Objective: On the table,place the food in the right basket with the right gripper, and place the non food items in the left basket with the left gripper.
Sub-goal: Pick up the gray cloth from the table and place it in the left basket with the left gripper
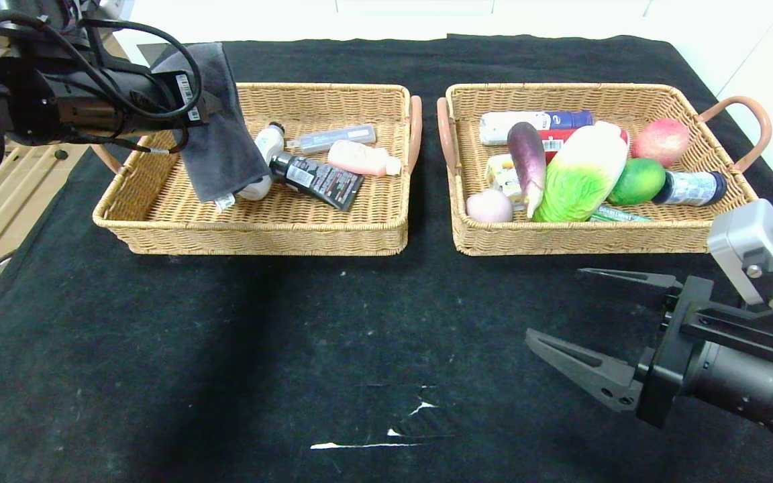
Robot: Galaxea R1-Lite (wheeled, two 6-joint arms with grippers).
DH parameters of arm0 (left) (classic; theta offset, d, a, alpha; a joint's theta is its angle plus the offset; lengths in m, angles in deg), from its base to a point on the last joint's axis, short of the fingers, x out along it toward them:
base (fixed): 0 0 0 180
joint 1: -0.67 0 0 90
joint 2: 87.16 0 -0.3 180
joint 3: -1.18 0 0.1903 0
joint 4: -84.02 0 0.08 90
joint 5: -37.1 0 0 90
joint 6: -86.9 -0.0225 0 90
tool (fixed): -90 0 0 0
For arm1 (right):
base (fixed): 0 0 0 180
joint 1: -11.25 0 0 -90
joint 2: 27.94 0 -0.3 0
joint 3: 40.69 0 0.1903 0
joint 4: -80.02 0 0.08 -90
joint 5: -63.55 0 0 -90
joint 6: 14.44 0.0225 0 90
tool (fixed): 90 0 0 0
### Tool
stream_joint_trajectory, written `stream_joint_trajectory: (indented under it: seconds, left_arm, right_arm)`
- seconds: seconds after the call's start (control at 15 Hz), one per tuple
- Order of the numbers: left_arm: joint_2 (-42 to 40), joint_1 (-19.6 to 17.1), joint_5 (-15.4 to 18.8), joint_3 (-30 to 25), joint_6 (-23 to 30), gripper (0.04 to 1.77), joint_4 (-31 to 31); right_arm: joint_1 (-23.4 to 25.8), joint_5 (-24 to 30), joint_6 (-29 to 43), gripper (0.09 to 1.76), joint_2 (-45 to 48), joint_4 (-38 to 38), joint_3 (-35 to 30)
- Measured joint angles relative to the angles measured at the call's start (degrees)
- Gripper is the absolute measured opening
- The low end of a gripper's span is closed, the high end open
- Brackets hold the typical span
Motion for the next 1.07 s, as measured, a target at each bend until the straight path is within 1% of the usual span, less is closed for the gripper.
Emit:
stream_joint_trajectory:
  seconds: [0.2, 0.4, 0.73, 1.07]
  left_arm:
    - [-0.02, 0.00, 0.00, -0.23, -0.01, 1.26, -0.02]
    - [-0.16, 0.00, 0.02, -0.50, -0.01, 1.40, -0.11]
    - [-0.66, 0.13, 0.02, -1.41, -0.01, 1.55, -0.46]
    - [-3.61, 0.29, 0.50, -6.53, -0.04, 1.63, -0.29]
  right_arm:
    - [0.00, 0.00, 0.00, 1.71, 0.00, 0.00, -0.05]
    - [0.00, -0.02, 0.00, 1.71, 0.00, 0.00, -0.06]
    - [0.00, -0.02, 0.00, 1.71, 0.00, 0.00, -0.06]
    - [0.02, 0.00, 0.00, 1.71, 0.24, 0.00, -0.06]
